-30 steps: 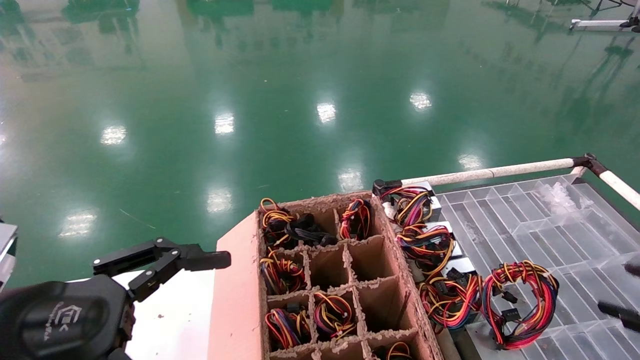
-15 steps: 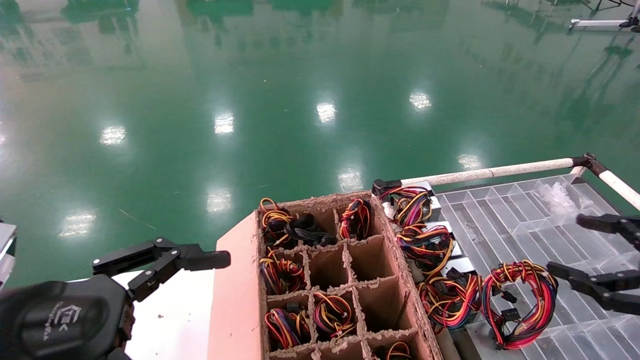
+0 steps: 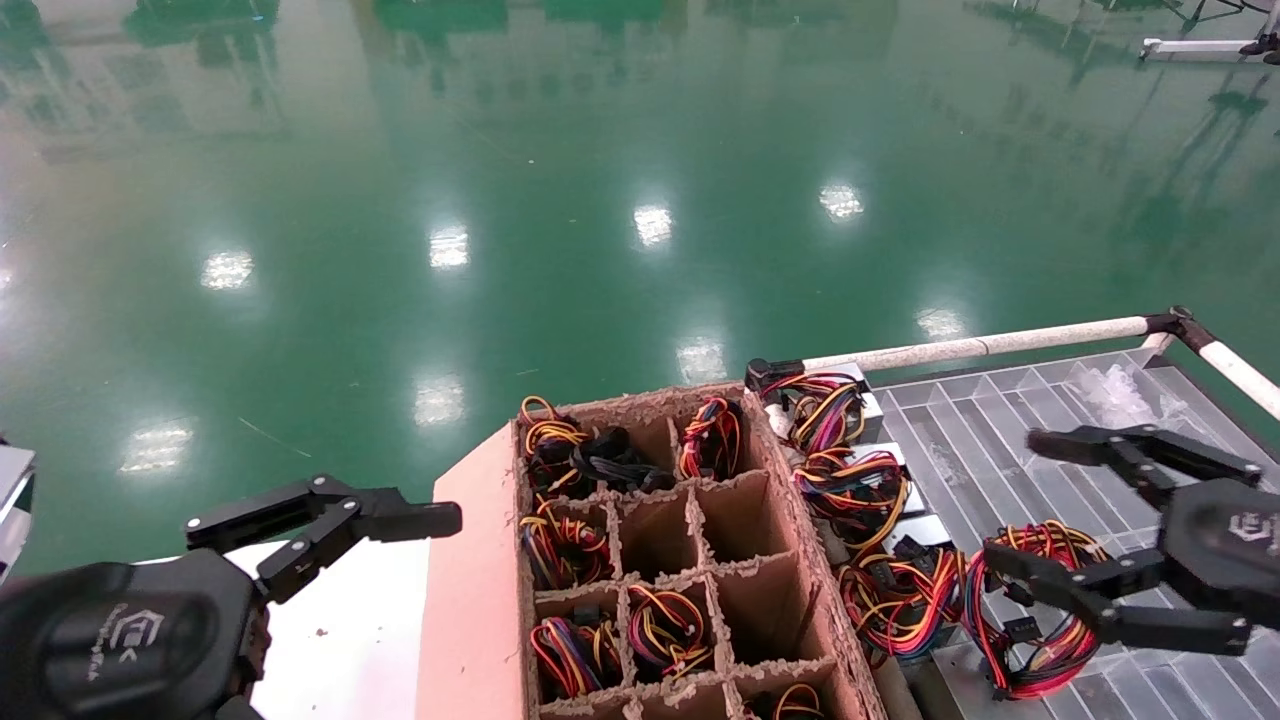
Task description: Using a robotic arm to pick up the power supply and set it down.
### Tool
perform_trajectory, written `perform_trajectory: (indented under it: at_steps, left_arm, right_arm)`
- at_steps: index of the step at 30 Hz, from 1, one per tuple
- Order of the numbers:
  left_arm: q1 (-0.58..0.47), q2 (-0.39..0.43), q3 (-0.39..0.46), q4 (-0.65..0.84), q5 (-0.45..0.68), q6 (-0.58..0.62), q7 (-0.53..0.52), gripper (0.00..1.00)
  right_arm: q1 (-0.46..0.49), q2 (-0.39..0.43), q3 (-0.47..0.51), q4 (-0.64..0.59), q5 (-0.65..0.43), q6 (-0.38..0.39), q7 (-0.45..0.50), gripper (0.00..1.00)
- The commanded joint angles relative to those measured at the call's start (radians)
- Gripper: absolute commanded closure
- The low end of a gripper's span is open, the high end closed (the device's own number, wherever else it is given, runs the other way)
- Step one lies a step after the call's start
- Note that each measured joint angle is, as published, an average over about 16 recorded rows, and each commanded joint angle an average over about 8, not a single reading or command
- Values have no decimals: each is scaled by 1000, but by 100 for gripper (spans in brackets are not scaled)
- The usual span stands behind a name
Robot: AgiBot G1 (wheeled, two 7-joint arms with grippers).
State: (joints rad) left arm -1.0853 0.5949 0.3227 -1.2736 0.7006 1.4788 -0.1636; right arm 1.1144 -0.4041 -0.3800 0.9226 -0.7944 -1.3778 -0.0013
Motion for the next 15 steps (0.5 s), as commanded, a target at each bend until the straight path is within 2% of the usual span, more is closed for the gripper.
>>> perform_trajectory:
  at_steps: [1,15]
  left_arm:
    - [0,0,0,0,0,0,0,0]
    - [0,0,0,0,0,0,0,0]
  right_arm:
    - [-2,-11,5,18,3,-6,10,0]
    - [-15,-78,38,136,24,-44,71,0]
